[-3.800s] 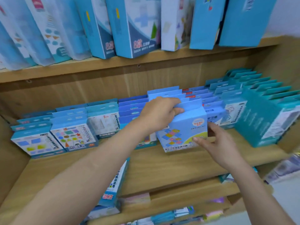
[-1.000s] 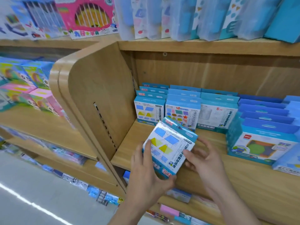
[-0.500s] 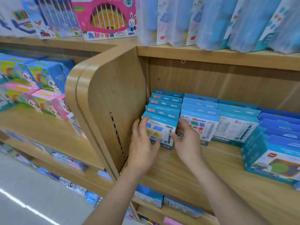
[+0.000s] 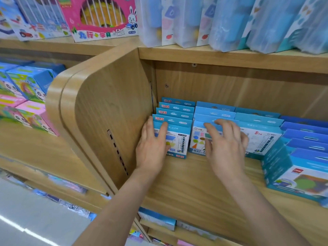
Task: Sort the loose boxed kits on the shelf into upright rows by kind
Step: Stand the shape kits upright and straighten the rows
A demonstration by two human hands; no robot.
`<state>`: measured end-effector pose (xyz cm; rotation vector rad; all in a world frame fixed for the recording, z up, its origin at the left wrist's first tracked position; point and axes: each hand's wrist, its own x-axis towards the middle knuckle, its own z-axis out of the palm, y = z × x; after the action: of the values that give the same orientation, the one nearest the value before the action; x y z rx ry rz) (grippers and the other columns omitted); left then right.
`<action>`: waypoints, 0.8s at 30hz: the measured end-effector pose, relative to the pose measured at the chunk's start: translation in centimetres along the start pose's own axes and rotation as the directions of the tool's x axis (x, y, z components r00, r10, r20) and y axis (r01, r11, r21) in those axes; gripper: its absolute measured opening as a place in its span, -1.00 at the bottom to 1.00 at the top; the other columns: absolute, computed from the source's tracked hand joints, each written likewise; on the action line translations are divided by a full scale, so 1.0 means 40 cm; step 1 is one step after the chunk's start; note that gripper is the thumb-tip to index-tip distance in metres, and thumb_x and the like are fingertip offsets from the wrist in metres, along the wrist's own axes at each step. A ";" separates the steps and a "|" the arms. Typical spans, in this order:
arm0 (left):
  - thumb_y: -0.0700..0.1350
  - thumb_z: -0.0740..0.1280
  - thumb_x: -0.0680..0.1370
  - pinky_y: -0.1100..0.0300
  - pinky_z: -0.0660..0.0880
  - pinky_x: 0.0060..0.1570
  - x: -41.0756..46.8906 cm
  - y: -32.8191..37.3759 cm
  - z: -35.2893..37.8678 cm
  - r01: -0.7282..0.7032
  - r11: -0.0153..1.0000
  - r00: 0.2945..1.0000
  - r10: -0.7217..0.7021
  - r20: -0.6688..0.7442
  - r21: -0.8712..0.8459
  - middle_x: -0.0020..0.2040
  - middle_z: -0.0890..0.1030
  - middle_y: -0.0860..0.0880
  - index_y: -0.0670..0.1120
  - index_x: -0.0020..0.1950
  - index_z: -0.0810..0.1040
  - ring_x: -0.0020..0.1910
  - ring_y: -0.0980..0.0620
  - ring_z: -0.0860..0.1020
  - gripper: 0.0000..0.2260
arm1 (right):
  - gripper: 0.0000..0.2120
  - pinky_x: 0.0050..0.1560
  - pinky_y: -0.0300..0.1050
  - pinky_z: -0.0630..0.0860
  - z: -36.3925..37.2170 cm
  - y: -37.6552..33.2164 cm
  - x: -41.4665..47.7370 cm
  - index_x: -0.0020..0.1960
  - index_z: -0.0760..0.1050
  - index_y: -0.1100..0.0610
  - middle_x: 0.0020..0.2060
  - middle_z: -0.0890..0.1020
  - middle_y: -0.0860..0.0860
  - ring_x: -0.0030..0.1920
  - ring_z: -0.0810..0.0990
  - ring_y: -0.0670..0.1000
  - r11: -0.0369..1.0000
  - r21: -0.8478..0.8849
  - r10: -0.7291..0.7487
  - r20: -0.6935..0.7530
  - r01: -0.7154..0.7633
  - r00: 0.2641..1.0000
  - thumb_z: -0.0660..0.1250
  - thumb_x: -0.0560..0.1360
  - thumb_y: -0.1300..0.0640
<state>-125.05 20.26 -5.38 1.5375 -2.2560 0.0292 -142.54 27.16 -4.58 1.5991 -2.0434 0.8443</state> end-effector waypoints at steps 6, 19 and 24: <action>-0.01 0.35 0.53 0.05 0.37 0.31 0.013 0.005 0.003 0.009 0.999 0.999 -0.008 0.031 -0.032 0.54 -0.09 -0.15 0.04 0.50 0.04 0.51 -0.11 0.02 -0.34 | -0.50 0.09 0.15 0.49 0.017 0.053 0.009 0.18 0.56 0.15 0.14 0.55 0.18 0.16 0.49 0.26 0.999 0.050 -0.004 0.079 0.000 0.997 0.47 0.28 0.42; 0.00 0.39 0.50 0.04 0.41 0.26 0.013 0.016 -0.008 0.011 1.000 1.000 -0.011 0.011 0.022 0.53 -0.03 -0.19 0.01 0.46 0.10 0.50 -0.16 0.04 -0.35 | -0.59 -0.22 0.07 0.58 0.012 0.071 0.015 0.13 0.58 0.20 0.05 0.57 0.14 0.06 0.51 0.22 0.993 0.117 -0.012 0.053 0.006 0.999 0.45 0.31 0.43; -0.01 0.40 0.49 0.02 0.42 0.25 0.001 0.015 -0.016 0.001 1.000 1.000 -0.001 -0.007 0.015 0.53 -0.04 -0.20 -0.01 0.46 0.15 0.50 -0.18 0.03 -0.36 | -0.59 -0.17 0.06 0.58 0.012 0.071 0.017 0.12 0.59 0.22 0.03 0.58 0.15 0.05 0.51 0.21 0.995 0.093 -0.025 0.039 0.021 0.999 0.48 0.30 0.41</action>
<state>-125.41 20.62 -4.66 1.5436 -2.2547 0.0512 -145.43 26.78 -5.08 1.6982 -2.0363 0.9176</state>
